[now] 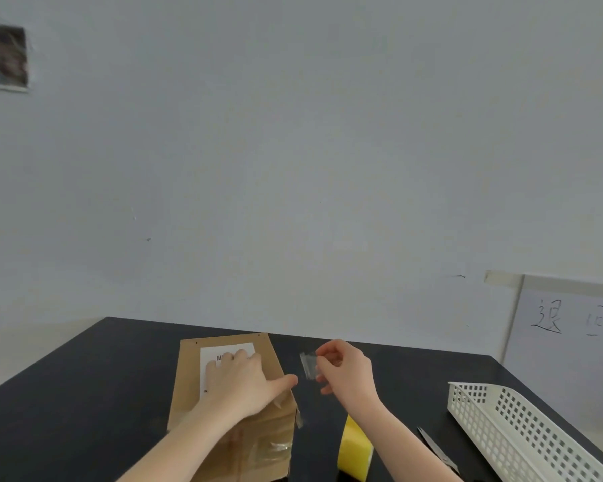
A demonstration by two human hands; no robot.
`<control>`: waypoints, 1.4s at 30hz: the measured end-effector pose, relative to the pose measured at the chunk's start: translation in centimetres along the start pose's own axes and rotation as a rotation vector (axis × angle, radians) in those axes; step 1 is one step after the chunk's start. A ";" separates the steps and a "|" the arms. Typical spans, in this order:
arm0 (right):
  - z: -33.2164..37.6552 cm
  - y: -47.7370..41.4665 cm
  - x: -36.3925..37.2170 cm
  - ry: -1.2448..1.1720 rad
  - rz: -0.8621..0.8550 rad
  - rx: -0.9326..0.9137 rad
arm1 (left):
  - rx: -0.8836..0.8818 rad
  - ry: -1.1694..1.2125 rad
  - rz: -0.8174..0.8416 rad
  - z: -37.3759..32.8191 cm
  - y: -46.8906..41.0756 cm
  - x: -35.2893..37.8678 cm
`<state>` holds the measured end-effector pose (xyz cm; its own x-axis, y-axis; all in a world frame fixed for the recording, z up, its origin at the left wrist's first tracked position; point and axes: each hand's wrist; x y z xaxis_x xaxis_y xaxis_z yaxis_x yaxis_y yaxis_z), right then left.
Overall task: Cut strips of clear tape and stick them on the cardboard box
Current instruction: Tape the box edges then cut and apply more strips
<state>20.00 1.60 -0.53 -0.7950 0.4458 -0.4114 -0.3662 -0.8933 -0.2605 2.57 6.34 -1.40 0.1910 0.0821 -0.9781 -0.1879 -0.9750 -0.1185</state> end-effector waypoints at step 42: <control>1.2 1.6 1.7 0.122 0.256 -0.135 | 0.297 -0.102 0.355 10.3 2.6 -6.7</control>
<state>17.47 0.83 -0.56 -0.7858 0.2187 -0.5785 -0.0877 -0.9653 -0.2458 -9.12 5.38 3.06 -0.0277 -0.2118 -0.9769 -0.4949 -0.8462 0.1975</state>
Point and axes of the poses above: each hand's wrist, its own y-axis away from the middle knuckle, its own x-axis out of the palm, z = x × y, and after that the axes turned 1 degree about -y, right-handed
